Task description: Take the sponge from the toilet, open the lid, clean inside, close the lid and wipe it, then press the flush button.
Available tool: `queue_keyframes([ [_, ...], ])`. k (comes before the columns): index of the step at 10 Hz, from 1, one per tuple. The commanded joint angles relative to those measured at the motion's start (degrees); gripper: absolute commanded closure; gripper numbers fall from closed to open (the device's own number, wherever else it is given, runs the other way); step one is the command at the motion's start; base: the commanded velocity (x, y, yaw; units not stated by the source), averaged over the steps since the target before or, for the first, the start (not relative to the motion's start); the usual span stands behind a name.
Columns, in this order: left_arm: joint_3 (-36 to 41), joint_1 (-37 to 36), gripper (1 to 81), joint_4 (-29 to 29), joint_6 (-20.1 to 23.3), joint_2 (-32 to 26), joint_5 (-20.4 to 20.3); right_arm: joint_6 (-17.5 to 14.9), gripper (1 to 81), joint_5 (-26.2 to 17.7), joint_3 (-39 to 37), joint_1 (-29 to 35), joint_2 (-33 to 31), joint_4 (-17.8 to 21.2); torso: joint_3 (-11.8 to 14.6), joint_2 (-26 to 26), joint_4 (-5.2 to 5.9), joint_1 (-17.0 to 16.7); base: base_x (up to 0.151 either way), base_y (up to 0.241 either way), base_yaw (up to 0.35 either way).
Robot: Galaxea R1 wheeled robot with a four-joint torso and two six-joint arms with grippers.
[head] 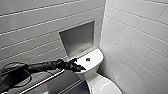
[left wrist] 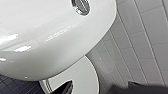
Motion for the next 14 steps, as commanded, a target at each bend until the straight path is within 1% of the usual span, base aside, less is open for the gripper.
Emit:
queue_keyframes([
  [1, -5.37, -12.43, 1.0, -0.88, -2.48, 3.50, 1.77, 0.08, 81.1, -3.31, 3.00, -1.04, -0.99, -0.75, 0.00, 0.00, 0.00, 0.00, 0.000, 0.000, 0.000],
  [2, -7.98, -13.66, 1.0, -0.79, -3.62, 5.06, 1.77, 0.08, 81.1, -3.31, 3.17, -1.13, -0.99, -0.75, -0.02, 0.02, 0.00, 0.00, 0.000, 0.000, 0.000],
  [5, -14.51, -16.30, 1.0, -0.26, -3.80, 10.44, 2.03, 0.08, 81.1, -3.31, 2.91, -1.04, -0.90, -0.66, -0.02, 0.04, 0.00, 0.02, 0.000, 0.000, 0.000],
  [6, -16.97, -16.56, 81.1, -0.26, -3.80, 12.46, 3.18, 0.08, 81.1, -3.31, 3.08, -1.04, -0.99, -0.66, -0.02, 0.04, 0.00, 0.02, 0.000, 0.000, 0.000],
  [9, -25.14, -17.71, 81.1, -0.09, -3.80, 17.56, 3.18, 0.08, 81.1, -3.31, 3.61, -1.13, -0.99, -0.66, -0.02, 0.06, 0.00, 0.04, 0.000, 0.000, 0.000],
  [10, -28.28, -18.41, 81.1, 0.00, -3.80, 19.48, 3.18, 0.08, 81.1, -3.31, 3.78, -1.13, -1.07, -0.58, -1.75, 0.06, 0.00, 0.04, 0.000, 0.000, 0.000],
  [12, -32.25, -20.08, 81.1, 0.79, -3.80, 22.12, 3.26, 0.08, 81.1, -3.31, 3.96, -1.13, -1.16, -0.66, -2.68, 0.06, 0.00, 0.04, 0.000, 0.000, 0.000],
  [13, -33.04, -20.69, 81.1, 0.88, -3.80, 22.57, 3.26, 0.08, 81.1, -3.23, 4.05, -1.05, -1.16, -0.66, -1.48, 0.09, 0.00, 0.04, 0.000, 0.000, 0.000],
  [14, -34.10, -21.14, 81.1, 0.88, -3.80, 23.10, 3.18, 0.08, 81.1, -3.23, 4.23, -1.04, -1.16, -0.66, -1.93, 0.11, 0.00, 0.06, 0.000, 0.000, 0.000],
])
